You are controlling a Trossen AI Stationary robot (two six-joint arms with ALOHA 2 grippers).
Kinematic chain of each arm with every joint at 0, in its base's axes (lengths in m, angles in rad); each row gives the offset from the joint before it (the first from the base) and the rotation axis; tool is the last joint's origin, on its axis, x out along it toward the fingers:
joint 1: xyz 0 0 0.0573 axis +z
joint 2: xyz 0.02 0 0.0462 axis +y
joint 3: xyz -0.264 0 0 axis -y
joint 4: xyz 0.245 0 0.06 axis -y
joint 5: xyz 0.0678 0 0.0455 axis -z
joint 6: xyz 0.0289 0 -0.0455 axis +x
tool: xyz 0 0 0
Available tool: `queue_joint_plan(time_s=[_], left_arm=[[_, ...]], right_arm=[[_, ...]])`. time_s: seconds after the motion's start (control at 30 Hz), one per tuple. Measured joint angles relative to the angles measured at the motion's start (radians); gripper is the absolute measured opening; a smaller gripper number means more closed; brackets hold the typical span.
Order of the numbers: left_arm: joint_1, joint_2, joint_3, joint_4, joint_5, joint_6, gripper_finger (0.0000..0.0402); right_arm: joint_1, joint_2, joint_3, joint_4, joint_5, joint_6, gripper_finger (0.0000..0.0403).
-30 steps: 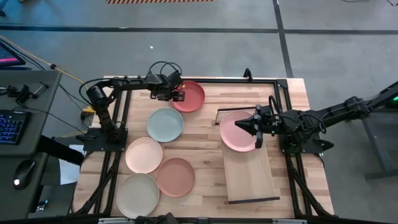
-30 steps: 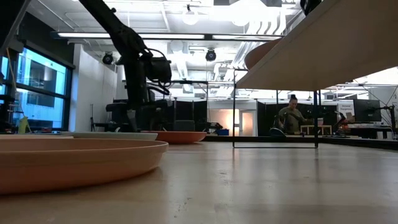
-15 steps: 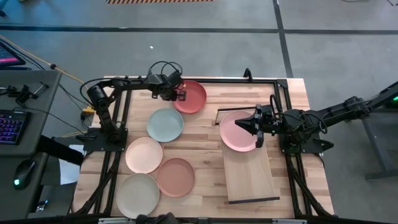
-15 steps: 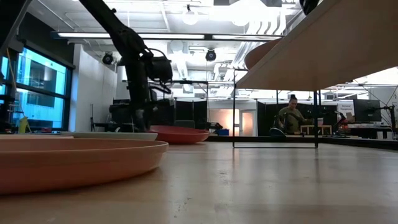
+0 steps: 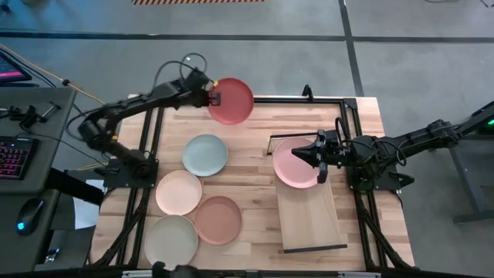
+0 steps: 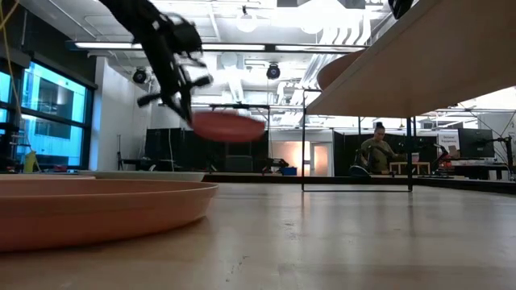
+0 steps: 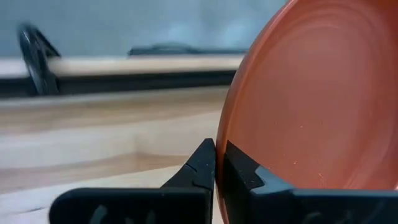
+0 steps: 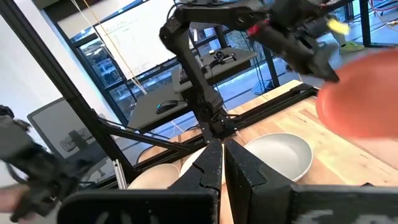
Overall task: Place and stack plates onto a shelf
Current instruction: Stack the orange plate on top of the pink plate on the shelf
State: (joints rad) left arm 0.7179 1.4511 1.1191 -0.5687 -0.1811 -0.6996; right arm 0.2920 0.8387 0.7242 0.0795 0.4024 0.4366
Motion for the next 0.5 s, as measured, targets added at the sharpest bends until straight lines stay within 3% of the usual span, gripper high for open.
queue_joint_plan(time_s=[0.27, 0.5], left_arm=[[-0.135, -0.218, 0.000, -0.078, -0.008, -0.001, 0.0001], [-0.261, -0.271, 0.000, -0.078, -0.042, -0.075, 0.0001]], right_arm=[[0.000, 0.000, 0.000, 0.030, 0.014, -0.012, 0.0000], [0.000, -0.001, 0.000, 0.070, 0.019, -0.061, 0.0000]])
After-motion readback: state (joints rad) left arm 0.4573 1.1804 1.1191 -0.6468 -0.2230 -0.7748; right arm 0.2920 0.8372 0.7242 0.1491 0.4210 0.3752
